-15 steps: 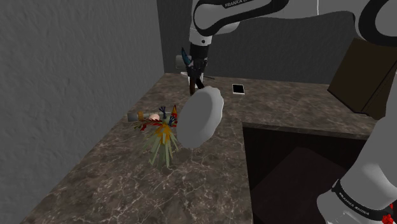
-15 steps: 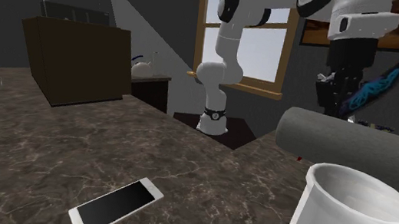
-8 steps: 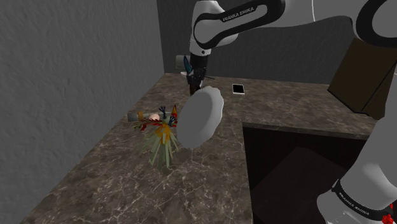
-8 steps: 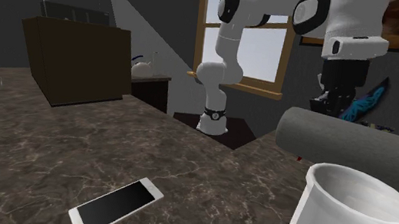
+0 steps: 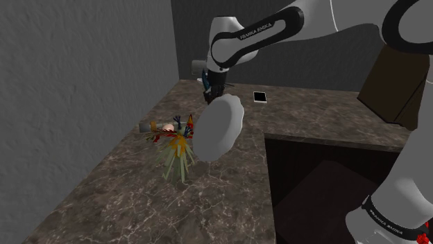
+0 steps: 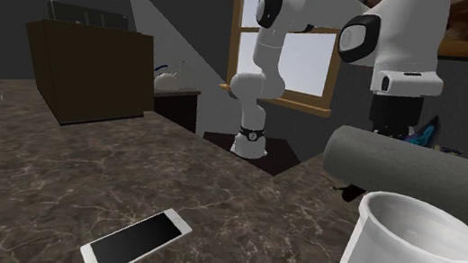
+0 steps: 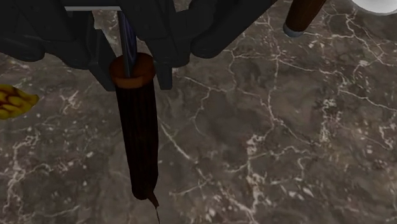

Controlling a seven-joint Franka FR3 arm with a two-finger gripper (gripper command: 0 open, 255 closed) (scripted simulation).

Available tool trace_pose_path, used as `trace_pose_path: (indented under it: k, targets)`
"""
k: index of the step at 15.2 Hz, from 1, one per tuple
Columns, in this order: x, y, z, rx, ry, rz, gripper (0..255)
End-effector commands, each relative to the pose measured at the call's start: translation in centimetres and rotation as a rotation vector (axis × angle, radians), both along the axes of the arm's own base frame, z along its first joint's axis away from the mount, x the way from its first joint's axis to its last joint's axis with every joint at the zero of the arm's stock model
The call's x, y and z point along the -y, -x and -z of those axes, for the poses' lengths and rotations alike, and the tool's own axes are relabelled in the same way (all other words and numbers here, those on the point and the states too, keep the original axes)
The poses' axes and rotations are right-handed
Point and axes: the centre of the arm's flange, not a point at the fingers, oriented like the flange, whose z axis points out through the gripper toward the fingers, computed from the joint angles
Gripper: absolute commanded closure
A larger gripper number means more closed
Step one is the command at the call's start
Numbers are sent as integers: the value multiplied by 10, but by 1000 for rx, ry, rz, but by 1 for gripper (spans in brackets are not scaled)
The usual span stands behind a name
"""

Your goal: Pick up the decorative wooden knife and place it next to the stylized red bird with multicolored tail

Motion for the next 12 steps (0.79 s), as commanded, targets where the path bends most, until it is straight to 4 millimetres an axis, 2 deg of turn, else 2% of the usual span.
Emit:
trace_pose_path:
  k: [1,12]
  targets:
    - [0,0,10,1,0,0,255]
    - [0,0,68,1,0,0,255]
